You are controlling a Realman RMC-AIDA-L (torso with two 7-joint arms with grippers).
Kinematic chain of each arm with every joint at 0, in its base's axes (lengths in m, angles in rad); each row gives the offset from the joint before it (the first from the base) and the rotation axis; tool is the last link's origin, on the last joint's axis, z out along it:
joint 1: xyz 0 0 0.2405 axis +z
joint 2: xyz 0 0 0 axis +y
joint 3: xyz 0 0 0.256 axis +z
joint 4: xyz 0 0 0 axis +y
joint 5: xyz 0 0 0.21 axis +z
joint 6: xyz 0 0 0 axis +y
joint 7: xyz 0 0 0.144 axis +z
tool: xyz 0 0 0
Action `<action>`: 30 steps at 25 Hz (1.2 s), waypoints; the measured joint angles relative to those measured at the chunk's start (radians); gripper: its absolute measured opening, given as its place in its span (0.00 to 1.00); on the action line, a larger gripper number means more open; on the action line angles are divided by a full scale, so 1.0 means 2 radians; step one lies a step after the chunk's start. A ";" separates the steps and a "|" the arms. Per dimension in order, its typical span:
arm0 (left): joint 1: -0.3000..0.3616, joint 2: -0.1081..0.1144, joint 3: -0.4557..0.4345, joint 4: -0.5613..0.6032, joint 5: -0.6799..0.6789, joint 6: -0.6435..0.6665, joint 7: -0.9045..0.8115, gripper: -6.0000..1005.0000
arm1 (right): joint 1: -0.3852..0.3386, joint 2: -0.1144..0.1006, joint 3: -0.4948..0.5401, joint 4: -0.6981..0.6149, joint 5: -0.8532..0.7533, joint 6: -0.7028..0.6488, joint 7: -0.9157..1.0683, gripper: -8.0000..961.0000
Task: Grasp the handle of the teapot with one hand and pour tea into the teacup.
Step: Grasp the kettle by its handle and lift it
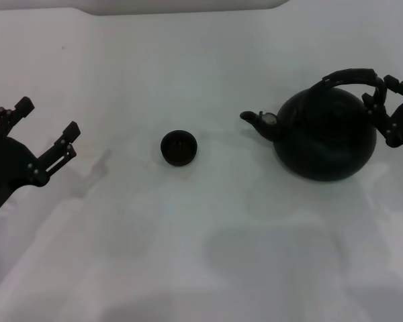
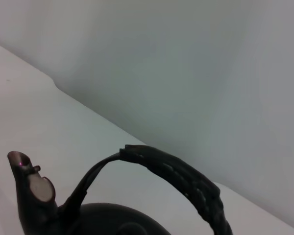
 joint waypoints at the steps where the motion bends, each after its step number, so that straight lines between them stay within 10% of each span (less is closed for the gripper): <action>1: 0.000 0.000 0.000 0.000 0.000 0.000 0.000 0.86 | 0.000 0.000 0.000 0.000 0.000 0.000 0.000 0.39; 30: -0.008 0.002 -0.001 0.031 -0.020 0.007 0.002 0.86 | 0.005 0.001 -0.012 -0.025 0.166 0.019 -0.180 0.15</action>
